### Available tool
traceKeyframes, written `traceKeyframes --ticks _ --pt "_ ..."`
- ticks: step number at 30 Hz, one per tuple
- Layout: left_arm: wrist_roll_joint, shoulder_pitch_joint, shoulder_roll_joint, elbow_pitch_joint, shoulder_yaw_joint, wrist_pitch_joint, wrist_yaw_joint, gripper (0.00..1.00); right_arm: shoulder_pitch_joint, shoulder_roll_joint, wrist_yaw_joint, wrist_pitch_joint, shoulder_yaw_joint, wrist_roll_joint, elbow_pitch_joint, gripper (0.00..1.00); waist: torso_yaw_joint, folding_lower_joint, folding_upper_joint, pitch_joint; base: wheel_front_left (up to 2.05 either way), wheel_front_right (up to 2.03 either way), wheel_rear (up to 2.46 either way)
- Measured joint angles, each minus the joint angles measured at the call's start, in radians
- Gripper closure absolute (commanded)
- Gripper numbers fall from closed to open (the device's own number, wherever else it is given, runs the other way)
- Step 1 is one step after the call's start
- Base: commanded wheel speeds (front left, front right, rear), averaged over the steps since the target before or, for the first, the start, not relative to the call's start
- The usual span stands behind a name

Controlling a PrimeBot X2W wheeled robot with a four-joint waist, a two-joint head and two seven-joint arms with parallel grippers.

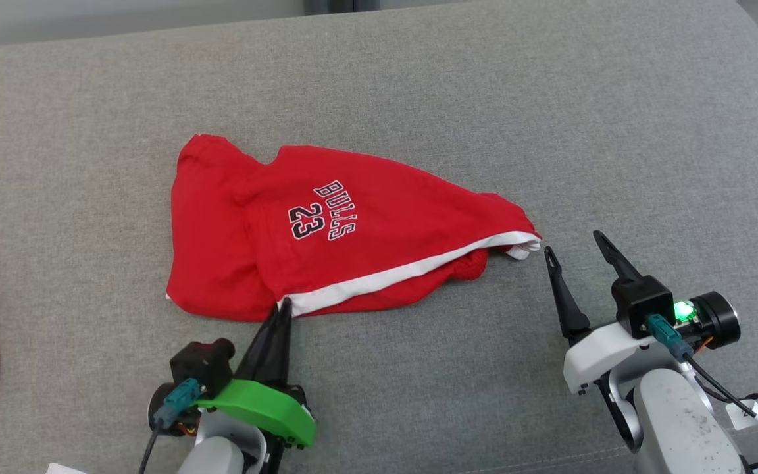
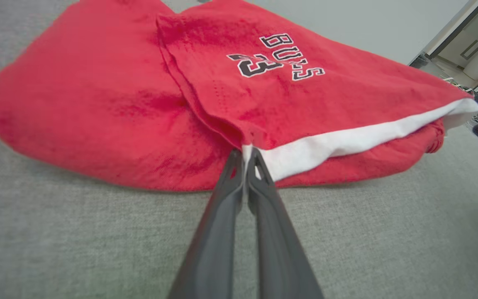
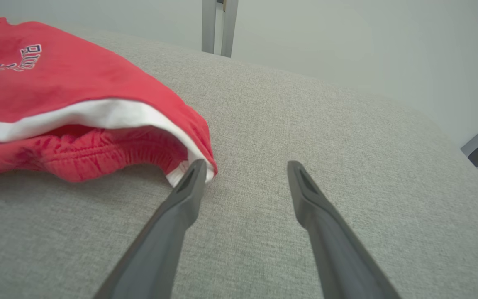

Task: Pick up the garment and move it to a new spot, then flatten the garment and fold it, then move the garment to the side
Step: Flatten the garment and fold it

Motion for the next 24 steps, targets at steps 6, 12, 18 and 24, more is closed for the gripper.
traceKeyframes --ticks 6,12,18,24 --pt "0.028 0.022 0.000 -0.063 0.144 0.000 0.035 1.00 0.039 0.000 0.000 0.000 -0.025 0.003 0.018 0.00 0.016 0.0000 0.0000 -0.041 0.00 0.00 0.00" --pt "0.126 0.075 0.000 -0.015 0.264 0.000 0.045 1.00 0.081 0.008 0.000 0.000 -0.046 0.048 0.016 0.00 0.033 0.0000 0.0000 -0.105 0.00 0.00 0.00" --pt "0.165 0.124 0.001 0.003 0.327 0.000 0.068 1.00 0.118 0.022 0.000 0.000 -0.025 0.131 -0.010 0.00 0.040 0.0000 0.0000 -0.168 0.00 0.00 0.00" --pt "0.188 0.155 0.000 -0.037 0.335 0.000 0.088 0.00 0.139 0.025 0.000 0.000 0.073 0.230 -0.058 0.00 0.044 0.0000 0.0000 -0.214 0.00 0.00 0.00"
